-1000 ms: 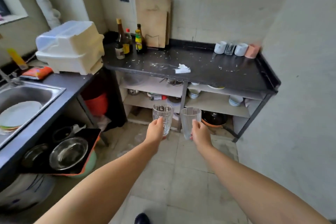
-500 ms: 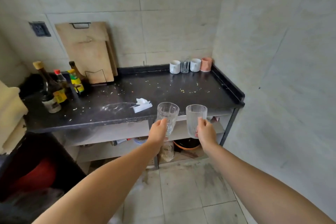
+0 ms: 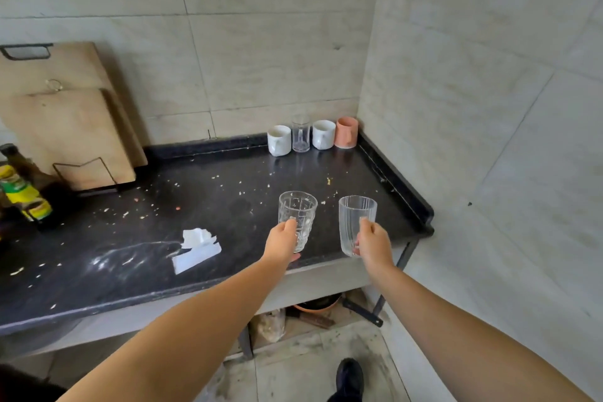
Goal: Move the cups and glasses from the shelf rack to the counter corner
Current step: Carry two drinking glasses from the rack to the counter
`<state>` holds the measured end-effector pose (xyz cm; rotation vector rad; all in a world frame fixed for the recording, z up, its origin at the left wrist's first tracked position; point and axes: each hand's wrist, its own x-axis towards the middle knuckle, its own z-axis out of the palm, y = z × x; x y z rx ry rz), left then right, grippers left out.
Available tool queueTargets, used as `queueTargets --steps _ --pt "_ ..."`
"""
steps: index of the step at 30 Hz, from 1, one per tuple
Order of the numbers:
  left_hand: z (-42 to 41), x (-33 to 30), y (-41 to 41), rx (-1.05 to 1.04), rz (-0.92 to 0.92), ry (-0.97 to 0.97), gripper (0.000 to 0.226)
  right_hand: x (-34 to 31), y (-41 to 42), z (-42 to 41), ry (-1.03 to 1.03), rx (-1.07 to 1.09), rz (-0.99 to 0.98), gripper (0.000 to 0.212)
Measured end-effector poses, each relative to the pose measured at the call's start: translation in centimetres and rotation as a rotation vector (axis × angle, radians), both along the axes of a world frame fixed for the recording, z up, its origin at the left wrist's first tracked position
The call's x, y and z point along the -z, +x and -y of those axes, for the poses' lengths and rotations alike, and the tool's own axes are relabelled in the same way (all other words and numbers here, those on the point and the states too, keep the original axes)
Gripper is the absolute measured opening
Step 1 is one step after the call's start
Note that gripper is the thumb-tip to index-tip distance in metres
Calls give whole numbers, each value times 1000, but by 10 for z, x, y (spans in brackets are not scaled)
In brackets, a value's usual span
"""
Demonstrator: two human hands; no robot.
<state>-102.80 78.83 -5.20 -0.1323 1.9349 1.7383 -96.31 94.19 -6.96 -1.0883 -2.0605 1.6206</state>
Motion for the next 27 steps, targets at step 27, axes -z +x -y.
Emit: queueTargets --steps 27 --pt "-281 66 -302 -11 284 -6 31 57 -336 -241 -11 86 116 40"
